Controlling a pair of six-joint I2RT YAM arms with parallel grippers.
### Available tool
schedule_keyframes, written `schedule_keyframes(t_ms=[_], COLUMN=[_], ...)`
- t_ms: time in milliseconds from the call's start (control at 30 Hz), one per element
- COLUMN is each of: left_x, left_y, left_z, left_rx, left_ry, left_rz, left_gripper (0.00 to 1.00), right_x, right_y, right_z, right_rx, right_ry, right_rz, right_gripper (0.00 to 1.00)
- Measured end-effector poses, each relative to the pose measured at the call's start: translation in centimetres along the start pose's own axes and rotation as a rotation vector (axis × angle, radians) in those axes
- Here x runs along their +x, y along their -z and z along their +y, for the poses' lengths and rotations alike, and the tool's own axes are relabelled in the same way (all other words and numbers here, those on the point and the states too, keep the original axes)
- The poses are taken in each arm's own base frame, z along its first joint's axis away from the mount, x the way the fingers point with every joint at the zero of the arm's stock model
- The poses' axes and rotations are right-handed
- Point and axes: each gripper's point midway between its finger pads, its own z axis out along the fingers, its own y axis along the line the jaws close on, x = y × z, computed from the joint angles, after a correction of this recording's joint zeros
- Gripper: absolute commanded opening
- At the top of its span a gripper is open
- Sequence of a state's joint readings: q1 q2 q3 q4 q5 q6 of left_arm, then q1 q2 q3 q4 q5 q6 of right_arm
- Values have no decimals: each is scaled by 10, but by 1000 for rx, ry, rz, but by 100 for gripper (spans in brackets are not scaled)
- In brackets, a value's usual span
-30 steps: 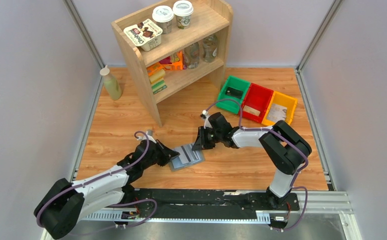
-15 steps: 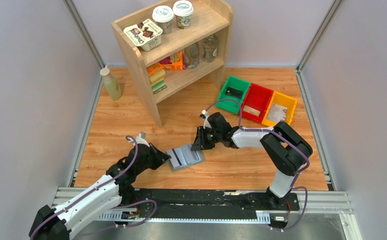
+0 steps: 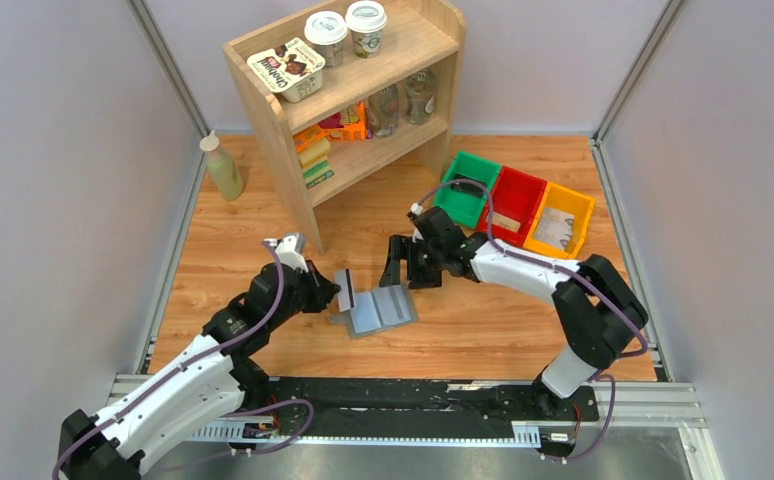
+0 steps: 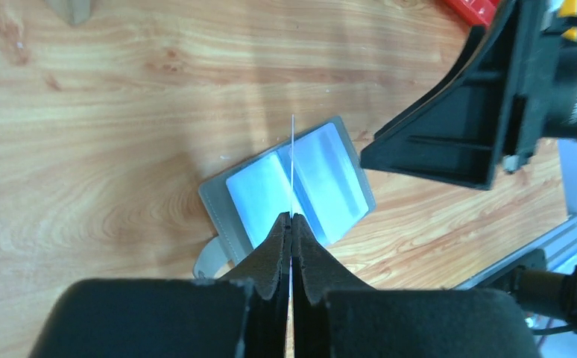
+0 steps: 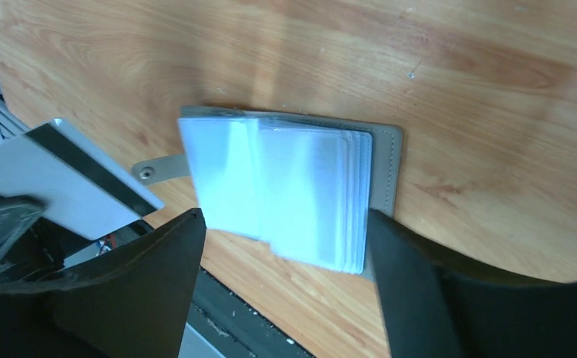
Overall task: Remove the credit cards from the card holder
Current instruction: Place the credit card in the storage box.
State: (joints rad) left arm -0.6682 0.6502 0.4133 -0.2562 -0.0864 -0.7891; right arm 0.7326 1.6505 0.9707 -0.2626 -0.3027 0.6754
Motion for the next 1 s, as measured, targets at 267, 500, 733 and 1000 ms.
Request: schedule_keyframes(t_ms=[267,500,733,1000], left_x=[-13,-18,-19,-14], left_y=[6,15,5,-10], left_z=[-19,-72,-96,-110], left_rx=[75,200,193,168], left_ry=[-252,-612,-920,-1153], left_rz=[-4,-19,-35,-39], left_gripper=[0,0,0,0], right_x=[-37,-51,-49,-40], right_y=[63,103,110,108], right_z=[43,67,78,78], right_rx=[-16,-75,-115,-130], right_ry=[-64,-177,-259,-321], right_rz=[-133,-200,-175,-136], right_gripper=[100,97,82,66])
